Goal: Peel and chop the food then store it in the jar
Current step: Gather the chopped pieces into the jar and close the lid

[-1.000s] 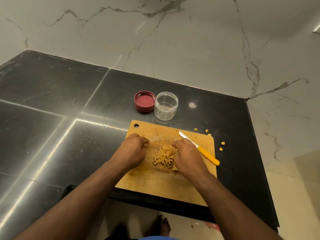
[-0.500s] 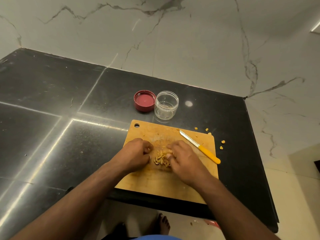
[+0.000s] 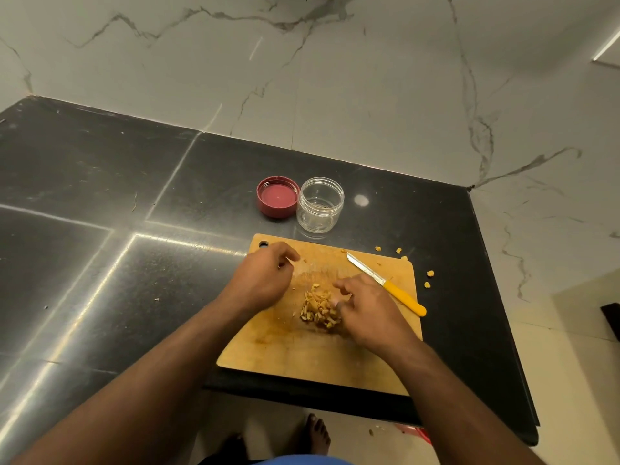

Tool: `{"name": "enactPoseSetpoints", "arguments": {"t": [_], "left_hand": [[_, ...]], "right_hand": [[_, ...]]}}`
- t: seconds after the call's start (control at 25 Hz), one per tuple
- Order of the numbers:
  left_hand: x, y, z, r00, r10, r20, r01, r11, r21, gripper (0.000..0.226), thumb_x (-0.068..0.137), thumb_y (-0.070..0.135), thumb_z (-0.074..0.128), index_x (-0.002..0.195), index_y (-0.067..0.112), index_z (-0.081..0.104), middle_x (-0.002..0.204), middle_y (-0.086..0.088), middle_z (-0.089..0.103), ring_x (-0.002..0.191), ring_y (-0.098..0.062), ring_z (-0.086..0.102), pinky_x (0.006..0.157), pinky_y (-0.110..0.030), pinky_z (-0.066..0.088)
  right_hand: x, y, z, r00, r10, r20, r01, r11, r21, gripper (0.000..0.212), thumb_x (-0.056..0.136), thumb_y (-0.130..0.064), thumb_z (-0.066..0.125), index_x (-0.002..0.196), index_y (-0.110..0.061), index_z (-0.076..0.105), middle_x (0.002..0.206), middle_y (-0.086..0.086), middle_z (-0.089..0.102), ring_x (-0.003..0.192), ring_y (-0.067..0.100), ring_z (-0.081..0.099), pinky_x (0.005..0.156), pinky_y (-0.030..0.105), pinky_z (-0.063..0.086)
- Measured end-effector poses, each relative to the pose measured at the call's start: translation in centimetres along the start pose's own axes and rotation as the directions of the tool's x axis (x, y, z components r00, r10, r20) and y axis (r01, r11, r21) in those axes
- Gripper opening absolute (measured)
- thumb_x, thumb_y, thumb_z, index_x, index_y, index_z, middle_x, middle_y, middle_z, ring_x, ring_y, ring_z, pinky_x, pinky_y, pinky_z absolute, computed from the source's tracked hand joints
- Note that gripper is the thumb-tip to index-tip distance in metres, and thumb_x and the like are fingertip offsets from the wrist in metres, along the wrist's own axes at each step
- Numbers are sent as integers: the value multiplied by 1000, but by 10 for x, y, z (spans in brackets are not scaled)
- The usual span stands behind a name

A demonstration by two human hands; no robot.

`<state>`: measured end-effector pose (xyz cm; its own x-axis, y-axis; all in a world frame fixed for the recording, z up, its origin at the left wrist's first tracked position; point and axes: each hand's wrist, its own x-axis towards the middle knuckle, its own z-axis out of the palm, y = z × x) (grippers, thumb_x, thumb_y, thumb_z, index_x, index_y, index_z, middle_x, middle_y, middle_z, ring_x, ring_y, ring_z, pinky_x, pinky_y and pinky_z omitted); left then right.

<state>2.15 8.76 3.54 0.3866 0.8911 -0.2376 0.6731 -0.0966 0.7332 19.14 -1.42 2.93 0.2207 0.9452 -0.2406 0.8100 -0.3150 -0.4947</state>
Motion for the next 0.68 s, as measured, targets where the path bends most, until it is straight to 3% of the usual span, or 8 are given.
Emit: {"name": "enactPoseSetpoints", "arguments": {"t": [0.12,0.32,0.44,0.56,0.68], "left_hand": [[17,2,-9,995,-36,-89,29,997,-78,26,100,24,55,126,24,57,114,0,66,95,-14,63,79,-34,55],[48,20,4,974,139,-177,-158,982,-104,92,77,41,82,150,28,29,145,1,42,129,-19,46,103,-41,47],[72,34,15,975,159,-156,-154,987,49,120,71,51,84,158,30,4,162,-2,19,146,-26,26,112,-52,36],[93,46,21,978,149,-143,-124,977,172,132,67,59,83,157,30,-9,166,-4,10,150,-30,19,113,-59,29],[106,51,23,987,88,-134,-59,976,208,137,64,62,83,156,31,-14,166,-6,7,151,-32,17,112,-59,25]], "right_hand": [[10,-3,-1,995,-93,-19,92,993,-75,39,101,-33,49,140,-26,52,135,-6,52,122,10,46,104,26,39],[14,-22,24,979,-196,60,204,954,-219,54,99,-51,42,144,-22,45,146,-1,42,133,18,36,111,34,34],[0,-15,29,961,-274,31,274,942,-192,50,99,-48,44,141,-22,50,140,-4,46,129,15,39,108,28,34],[-5,0,19,972,-233,-23,232,972,-43,44,98,-45,48,139,-28,52,138,-12,46,127,7,39,109,26,37],[-5,18,8,990,-138,14,139,987,-79,52,96,-53,49,143,-33,43,141,-13,44,130,7,38,108,27,38]]}}
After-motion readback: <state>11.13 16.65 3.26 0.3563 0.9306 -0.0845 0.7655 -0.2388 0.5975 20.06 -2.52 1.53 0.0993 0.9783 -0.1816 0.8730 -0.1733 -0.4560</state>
